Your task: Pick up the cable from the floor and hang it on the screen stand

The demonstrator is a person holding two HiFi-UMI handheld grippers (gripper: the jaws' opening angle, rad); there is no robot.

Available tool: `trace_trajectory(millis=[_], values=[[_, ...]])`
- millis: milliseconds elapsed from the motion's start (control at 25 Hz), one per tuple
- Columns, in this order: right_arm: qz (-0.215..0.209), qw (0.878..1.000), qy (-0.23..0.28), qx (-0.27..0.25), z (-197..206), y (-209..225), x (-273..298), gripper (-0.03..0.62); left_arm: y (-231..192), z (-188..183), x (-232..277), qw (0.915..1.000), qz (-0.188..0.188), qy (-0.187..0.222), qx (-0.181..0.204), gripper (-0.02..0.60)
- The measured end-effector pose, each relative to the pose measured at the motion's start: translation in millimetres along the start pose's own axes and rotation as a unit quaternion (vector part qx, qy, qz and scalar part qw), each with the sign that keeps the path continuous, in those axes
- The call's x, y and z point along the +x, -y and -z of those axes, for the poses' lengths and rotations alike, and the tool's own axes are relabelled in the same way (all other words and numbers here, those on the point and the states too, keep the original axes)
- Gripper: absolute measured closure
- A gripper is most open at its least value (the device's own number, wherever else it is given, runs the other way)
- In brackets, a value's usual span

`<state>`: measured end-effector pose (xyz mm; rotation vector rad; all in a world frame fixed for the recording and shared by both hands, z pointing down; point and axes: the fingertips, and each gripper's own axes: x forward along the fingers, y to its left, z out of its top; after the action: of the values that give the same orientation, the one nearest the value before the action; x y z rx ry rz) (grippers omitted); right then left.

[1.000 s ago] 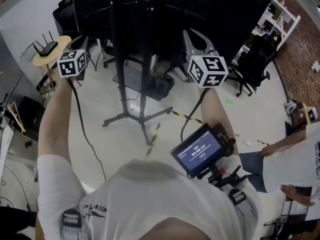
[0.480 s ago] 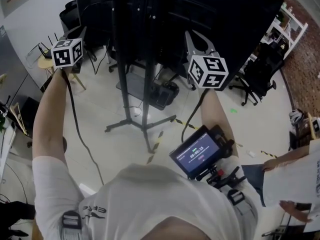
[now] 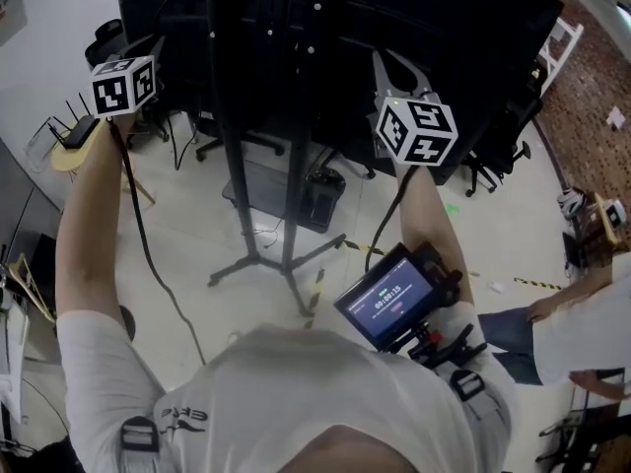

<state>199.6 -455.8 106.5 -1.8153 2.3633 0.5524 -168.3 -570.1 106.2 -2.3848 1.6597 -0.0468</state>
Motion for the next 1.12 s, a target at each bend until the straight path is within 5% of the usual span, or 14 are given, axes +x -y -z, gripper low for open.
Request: trace_trajectory(millis=[200,640,1120], values=[[0.069,0.997,-0.025,-0.013,-1.8,3.8,23.4,0.569,-11.3,-1.1,65.9,0.9975,0.069,0.007,-0.015,0.563],[0.190,0.976,-0.101,-0.031,-3.2,11.3,50.9,0.569,-18.9,8.3,138.5,0.9871,0.159,-0.014,-0.015,0.566],[0.221,0.951,-0.208,-0.064,24.3,22.9,68.4,0.569,-11.6,12.1,156.3,0.9845,0.171,-0.040,-0.005,0.566]])
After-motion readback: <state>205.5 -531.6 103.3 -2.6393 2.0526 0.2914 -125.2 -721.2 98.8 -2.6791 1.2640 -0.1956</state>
